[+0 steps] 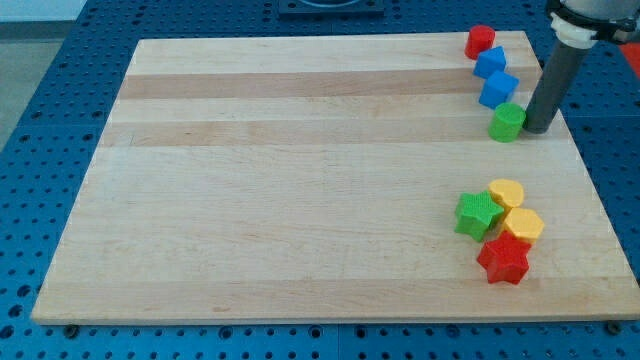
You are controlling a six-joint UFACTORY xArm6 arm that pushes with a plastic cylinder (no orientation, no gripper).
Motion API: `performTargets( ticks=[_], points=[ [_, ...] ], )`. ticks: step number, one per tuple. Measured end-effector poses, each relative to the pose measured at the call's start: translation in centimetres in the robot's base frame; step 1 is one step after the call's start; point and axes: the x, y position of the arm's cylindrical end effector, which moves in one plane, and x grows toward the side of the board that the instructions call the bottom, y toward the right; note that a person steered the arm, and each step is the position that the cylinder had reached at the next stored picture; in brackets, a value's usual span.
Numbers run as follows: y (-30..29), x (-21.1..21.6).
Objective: Separate the group of blocks at the bottom right
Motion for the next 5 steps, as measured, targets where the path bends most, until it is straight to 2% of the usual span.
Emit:
performTargets(
  ticks=[2, 5],
  points=[
    [0.0, 4.9],
    [0.0, 15.6]
  ],
)
